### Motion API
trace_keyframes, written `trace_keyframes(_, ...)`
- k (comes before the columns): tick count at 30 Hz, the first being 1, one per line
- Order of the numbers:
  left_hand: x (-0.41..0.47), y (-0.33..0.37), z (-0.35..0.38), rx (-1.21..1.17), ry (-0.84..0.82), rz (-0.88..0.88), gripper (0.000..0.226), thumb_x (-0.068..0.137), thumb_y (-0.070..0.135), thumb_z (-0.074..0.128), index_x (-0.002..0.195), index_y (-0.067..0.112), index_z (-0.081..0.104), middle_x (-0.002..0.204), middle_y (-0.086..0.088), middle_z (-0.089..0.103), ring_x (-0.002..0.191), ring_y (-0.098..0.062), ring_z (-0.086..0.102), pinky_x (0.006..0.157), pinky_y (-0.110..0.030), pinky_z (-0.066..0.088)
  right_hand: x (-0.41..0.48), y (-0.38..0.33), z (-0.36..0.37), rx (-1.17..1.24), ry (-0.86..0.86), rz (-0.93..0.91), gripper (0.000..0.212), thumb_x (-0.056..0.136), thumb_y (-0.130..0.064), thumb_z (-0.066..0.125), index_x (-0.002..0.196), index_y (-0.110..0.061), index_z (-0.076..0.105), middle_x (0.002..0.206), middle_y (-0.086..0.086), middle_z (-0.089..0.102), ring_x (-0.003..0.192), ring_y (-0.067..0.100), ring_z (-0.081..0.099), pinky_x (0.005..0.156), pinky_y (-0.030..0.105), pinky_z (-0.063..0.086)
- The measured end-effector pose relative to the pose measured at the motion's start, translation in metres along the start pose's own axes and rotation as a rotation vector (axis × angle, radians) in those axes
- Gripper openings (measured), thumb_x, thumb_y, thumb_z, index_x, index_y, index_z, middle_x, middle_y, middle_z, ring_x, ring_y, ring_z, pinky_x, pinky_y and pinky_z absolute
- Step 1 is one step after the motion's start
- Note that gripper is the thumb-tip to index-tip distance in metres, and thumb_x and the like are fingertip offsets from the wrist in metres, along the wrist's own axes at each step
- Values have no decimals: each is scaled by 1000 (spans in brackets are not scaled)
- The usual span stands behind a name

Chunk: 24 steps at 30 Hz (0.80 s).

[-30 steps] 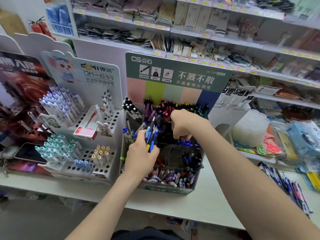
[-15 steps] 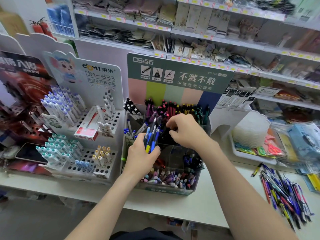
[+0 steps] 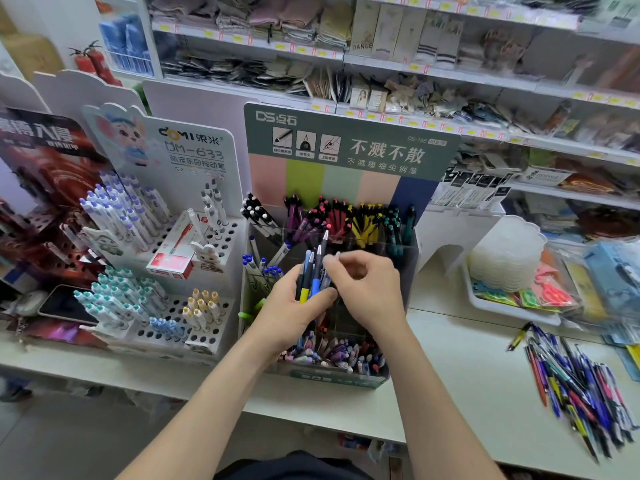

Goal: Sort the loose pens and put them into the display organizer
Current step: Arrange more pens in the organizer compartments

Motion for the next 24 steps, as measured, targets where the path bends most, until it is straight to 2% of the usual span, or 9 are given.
trace_keyframes(2, -1, 3, 7, 15, -43, 2, 31, 101, 24, 74, 131, 25, 65, 90, 8, 69, 75, -10, 60, 72, -30, 50, -9, 14, 4, 142, -68, 116, 12, 98, -33, 74, 92, -26, 83, 80, -11, 79, 79, 5, 74, 80, 35, 62)
trace_keyframes(6, -2, 2, 18, 20, -114, -56, 19, 107, 21, 64, 124, 14, 63, 90, 1, 74, 72, -14, 60, 72, -27, 52, -20, 33, -12, 347, 161, 219, 19, 107, -35, 62, 104, -20, 74, 81, -1, 78, 73, 14, 72, 79, 44, 60)
trace_keyframes(9, -1, 0, 27, 20, -150, -102, 19, 108, 21, 62, 123, 11, 61, 91, -6, 77, 67, -15, 58, 66, -25, 49, -24, 28, -30, 476, 338, 128, 18, 113, -35, 50, 114, -22, 61, 78, 3, 73, 67, 24, 70, 69, 46, 60)
trace_keyframes(11, -2, 0, 35, 26, -173, -101, 22, 107, 22, 63, 127, 12, 62, 89, -6, 77, 68, -16, 57, 66, -27, 49, -25, 21, -37, 530, 374, 50, 18, 114, -37, 46, 115, -26, 59, 73, 6, 62, 61, 32, 61, 61, 48, 56)
trace_keyframes(14, -2, 0, 46, 45, -188, -78, 23, 105, 29, 66, 126, 20, 65, 75, 3, 64, 68, -17, 54, 67, -33, 48, -23, 23, -40, 495, 367, 13, 27, 112, -46, 44, 120, -31, 66, 74, 5, 53, 58, 41, 50, 58, 50, 52)
trace_keyframes(17, 1, -1, 50, 109, -179, -69, 21, 101, 39, 71, 117, 27, 66, 76, 1, 59, 67, -19, 54, 68, -40, 46, -16, 25, -45, 290, 286, 28, 34, 108, -55, 52, 104, -31, 76, 70, -15, 57, 64, 17, 53, 64, 41, 51)
trace_keyframes(20, 2, 7, 52, 221, -177, -27, 27, 96, 40, 77, 120, 32, 67, 98, 13, 75, 89, -9, 71, 87, -37, 57, -17, 26, -43, 156, 165, 89, 34, 90, -57, 77, 79, -25, 75, 65, -7, 65, 64, 11, 58, 64, 32, 50)
trace_keyframes(22, 2, 11, 53, 296, -179, 6, 36, 93, 40, 81, 125, 34, 66, 113, 16, 76, 106, -4, 71, 97, -35, 57, -17, 31, -41, 147, 98, 132, 30, 83, -55, 84, 79, -26, 76, 71, -8, 71, 70, 11, 65, 69, 33, 55)
trace_keyframes(24, 2, 12, 51, 312, -183, 1, 44, 89, 44, 84, 128, 35, 64, 115, 18, 76, 108, -3, 71, 94, -30, 56, -15, 38, -38, 204, 39, 199, 25, 86, -47, 85, 82, -24, 77, 73, -7, 73, 72, 12, 66, 71, 34, 57)
Point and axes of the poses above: each hand's wrist, its own x-axis towards the middle knuckle, its own z-axis out of the palm, y = z × x, the point moved 6 cm from there along x, towards the middle knuckle
